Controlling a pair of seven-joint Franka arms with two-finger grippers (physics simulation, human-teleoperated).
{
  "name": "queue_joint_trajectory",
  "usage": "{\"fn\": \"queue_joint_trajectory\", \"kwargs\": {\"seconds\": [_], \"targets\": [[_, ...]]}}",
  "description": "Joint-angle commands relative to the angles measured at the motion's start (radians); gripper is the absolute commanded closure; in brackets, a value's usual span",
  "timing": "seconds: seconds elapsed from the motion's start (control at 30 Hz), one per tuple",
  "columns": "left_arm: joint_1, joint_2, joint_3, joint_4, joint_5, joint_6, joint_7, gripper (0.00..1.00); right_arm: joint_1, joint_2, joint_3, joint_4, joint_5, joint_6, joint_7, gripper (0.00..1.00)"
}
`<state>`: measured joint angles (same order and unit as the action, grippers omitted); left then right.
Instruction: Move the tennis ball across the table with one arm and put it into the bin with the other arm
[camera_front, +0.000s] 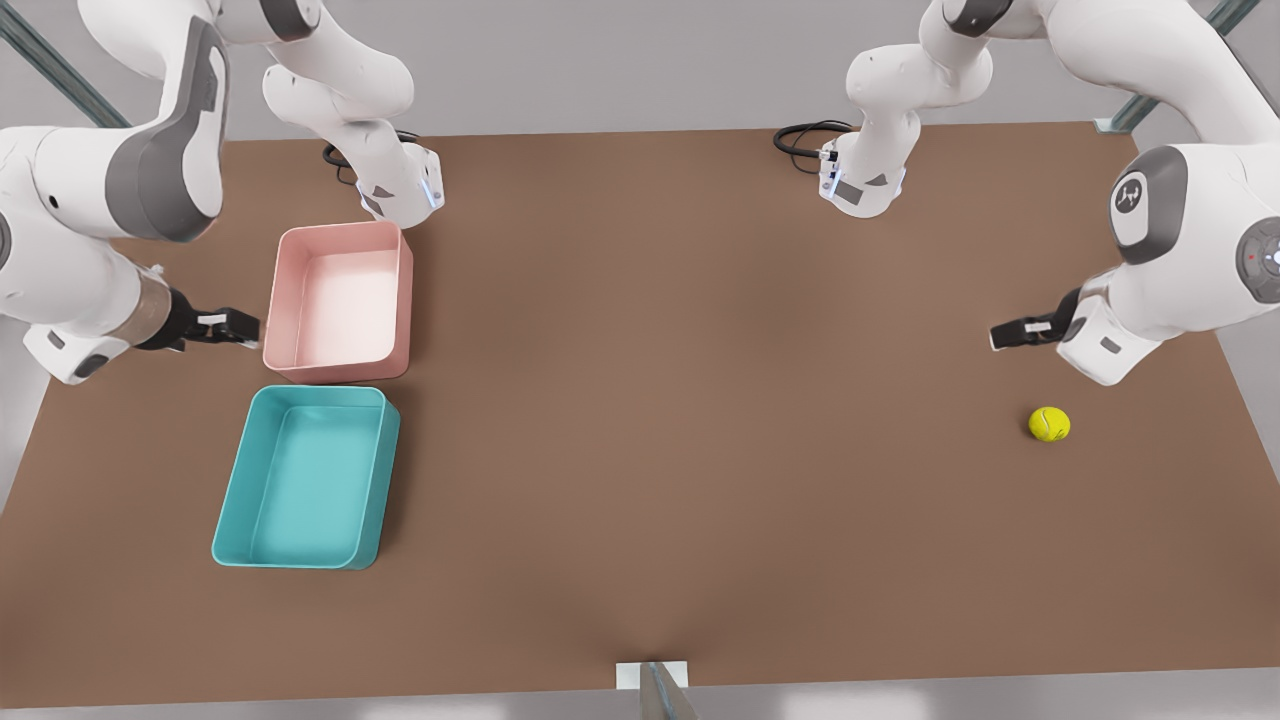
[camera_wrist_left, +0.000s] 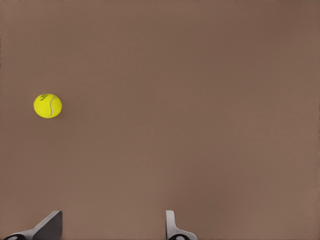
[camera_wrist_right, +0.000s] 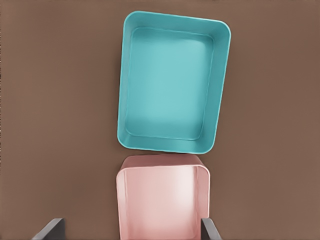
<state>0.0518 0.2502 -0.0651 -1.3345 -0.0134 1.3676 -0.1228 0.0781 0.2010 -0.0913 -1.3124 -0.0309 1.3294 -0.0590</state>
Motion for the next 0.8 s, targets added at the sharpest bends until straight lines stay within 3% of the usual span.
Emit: {"fn": "queue_joint_trajectory", "kwargs": {"seconds": [0.0,0.07,0.1,0.13,0.2,0.3,0.33,0.47,0.77], "targets": [[0.000,0.000,-0.001,0.000,-0.002,0.065,-0.132,0.00,-0.001,-0.002,0.004,-0.001,0.006,0.031,-0.022,0.00],[0.000,0.001,0.004,0.000,-0.013,0.061,-0.126,0.03,0.000,0.003,0.002,-0.001,0.008,0.028,-0.016,0.00],[0.000,0.004,0.010,-0.006,-0.007,0.059,-0.043,0.64,0.000,0.009,0.002,-0.001,0.009,0.024,-0.019,0.00],[0.000,0.027,0.037,-0.011,0.001,0.067,0.170,0.79,0.000,0.046,0.002,-0.001,0.002,0.024,-0.030,0.00],[0.017,0.067,0.169,-0.086,0.001,0.244,0.768,0.79,0.008,0.074,0.001,-0.002,0.008,0.022,-0.050,0.00],[0.059,0.153,0.182,-0.092,0.012,0.307,0.935,0.79,0.003,0.080,0.001,0.001,0.009,0.027,-0.048,0.00],[0.111,0.193,0.182,-0.092,0.009,0.399,1.427,0.79,0.005,0.090,-0.001,0.009,0.005,0.039,-0.048,0.00],[0.188,0.244,0.243,-0.206,0.009,0.634,2.325,0.79,0.000,0.087,-0.008,0.024,-0.007,0.051,-0.058,0.00],[0.257,0.304,0.225,-0.315,0.052,0.794,2.456,0.79,0.006,0.106,-0.010,0.032,-0.023,0.085,-0.055,0.00]]}}
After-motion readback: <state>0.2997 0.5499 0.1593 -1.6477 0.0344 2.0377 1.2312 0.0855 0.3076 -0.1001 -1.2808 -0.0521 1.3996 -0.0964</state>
